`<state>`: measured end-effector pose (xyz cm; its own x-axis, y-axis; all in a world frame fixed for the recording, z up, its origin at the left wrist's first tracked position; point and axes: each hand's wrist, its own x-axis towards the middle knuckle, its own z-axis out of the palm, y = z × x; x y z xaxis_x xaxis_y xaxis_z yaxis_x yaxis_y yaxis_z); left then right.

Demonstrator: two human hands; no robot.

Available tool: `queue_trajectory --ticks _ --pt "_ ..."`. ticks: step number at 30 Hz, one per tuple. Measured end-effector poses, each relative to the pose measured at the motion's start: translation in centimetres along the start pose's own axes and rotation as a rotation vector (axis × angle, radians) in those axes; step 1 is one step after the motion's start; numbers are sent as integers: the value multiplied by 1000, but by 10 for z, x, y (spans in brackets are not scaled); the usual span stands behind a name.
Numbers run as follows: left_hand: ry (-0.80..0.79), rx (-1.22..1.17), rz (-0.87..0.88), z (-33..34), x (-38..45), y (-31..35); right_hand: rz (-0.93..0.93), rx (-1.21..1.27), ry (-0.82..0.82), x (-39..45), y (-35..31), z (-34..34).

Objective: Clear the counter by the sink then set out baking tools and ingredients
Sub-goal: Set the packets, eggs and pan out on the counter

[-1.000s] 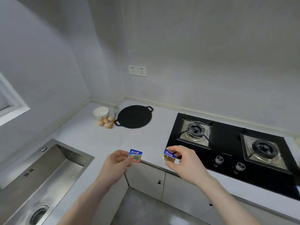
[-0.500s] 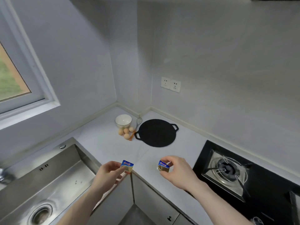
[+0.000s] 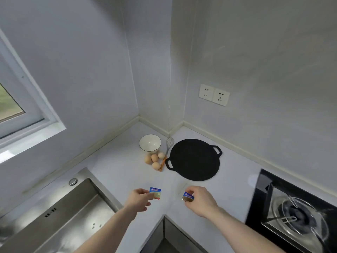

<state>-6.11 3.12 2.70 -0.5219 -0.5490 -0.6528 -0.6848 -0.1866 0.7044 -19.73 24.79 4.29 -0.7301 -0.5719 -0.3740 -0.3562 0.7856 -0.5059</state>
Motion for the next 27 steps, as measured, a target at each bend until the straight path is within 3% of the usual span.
queue_trajectory --ticks 13,21,27 --pt "-51 214 -94 -3 123 13 132 -130 27 107 -36 66" --pt "26 376 -30 -6 150 -14 173 -194 -22 119 -38 88" --pt "11 536 89 -16 126 -12 182 -77 35 104 -37 92"
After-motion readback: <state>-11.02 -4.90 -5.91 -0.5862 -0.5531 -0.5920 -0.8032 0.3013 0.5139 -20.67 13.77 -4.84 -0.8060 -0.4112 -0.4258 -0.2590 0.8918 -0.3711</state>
